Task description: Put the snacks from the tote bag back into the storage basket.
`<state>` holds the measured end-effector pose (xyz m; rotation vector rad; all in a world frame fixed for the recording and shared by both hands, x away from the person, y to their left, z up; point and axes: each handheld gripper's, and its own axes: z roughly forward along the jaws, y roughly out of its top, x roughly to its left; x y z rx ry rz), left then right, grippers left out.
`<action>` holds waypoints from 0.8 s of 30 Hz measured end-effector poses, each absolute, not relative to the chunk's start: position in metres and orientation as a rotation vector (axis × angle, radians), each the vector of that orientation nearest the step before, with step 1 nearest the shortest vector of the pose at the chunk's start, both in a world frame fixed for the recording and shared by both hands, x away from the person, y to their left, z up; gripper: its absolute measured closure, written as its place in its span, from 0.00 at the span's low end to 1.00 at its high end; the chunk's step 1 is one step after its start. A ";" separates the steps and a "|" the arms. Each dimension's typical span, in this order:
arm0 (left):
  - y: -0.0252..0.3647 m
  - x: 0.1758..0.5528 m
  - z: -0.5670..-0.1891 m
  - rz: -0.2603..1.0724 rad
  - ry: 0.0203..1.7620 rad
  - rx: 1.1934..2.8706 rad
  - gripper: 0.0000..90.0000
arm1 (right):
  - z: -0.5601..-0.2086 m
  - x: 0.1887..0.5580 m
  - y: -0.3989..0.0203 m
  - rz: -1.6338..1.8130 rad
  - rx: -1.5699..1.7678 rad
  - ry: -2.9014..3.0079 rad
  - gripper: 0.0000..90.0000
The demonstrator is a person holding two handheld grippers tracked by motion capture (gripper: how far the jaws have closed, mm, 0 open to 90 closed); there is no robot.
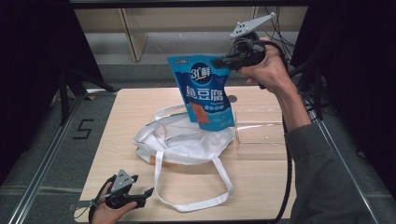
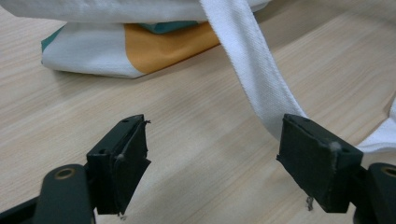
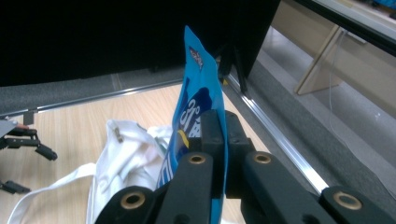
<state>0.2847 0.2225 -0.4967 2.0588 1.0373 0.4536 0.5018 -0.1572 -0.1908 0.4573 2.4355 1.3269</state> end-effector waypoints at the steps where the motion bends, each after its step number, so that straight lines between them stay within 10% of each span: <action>1: 0.223 0.285 -0.497 0.451 1.036 2.057 0.25 | -0.189 0.501 -0.160 1.313 0.458 2.427 1.00; 24: 0.222 0.283 -0.499 0.451 1.078 1.998 0.25 | -0.171 0.500 -0.243 1.256 0.603 2.325 1.00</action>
